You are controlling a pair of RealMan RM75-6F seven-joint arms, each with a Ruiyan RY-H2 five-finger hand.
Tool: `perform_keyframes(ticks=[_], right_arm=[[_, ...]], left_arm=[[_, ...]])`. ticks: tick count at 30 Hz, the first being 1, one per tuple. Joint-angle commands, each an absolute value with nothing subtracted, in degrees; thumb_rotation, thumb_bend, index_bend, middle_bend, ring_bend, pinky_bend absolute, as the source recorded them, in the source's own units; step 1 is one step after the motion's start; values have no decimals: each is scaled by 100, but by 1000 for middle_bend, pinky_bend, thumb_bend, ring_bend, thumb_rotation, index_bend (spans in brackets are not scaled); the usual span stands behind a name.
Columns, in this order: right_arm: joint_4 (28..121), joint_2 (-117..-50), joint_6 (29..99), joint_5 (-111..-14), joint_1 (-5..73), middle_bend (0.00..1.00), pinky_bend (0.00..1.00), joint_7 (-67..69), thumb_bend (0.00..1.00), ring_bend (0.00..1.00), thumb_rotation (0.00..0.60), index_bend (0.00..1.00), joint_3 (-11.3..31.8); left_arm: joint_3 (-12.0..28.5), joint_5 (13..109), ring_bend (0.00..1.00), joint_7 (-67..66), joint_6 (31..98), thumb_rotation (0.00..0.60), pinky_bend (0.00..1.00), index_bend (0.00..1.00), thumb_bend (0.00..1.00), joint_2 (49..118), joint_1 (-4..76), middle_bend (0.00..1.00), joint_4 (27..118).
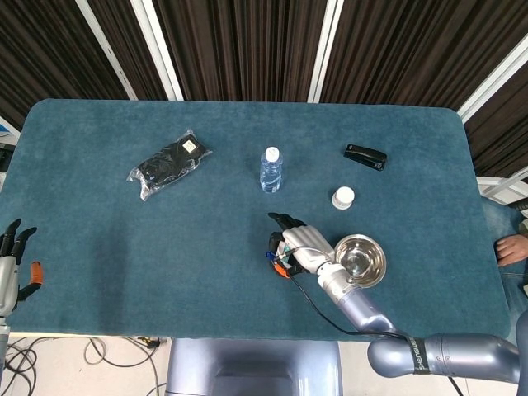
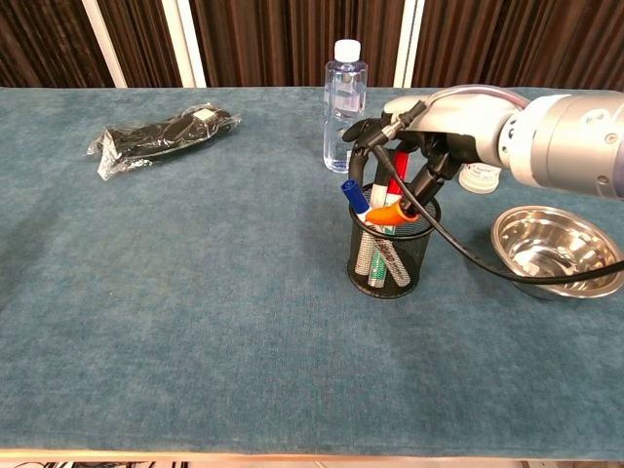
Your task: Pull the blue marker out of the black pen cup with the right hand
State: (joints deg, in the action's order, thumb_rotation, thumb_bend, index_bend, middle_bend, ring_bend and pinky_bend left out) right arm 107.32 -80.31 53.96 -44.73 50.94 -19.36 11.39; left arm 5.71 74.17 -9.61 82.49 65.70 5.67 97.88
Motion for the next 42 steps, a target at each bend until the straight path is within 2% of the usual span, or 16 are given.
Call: perform_keyframes(ticks=[1, 42], right_arm=[[10738, -8038, 5384, -4418, 5120, 0, 156, -1944, 398, 0, 600, 477, 1148], [10627, -8054, 5315, -4200, 5260, 0, 156, -1877, 403, 0, 600, 533, 1115]], left_arm=[[573, 7415, 96, -958, 8248, 600, 63, 133, 557, 6570, 567, 1, 9788], [562, 7391, 96, -980, 8218, 600, 62, 133, 557, 6568, 581, 1, 9786]])
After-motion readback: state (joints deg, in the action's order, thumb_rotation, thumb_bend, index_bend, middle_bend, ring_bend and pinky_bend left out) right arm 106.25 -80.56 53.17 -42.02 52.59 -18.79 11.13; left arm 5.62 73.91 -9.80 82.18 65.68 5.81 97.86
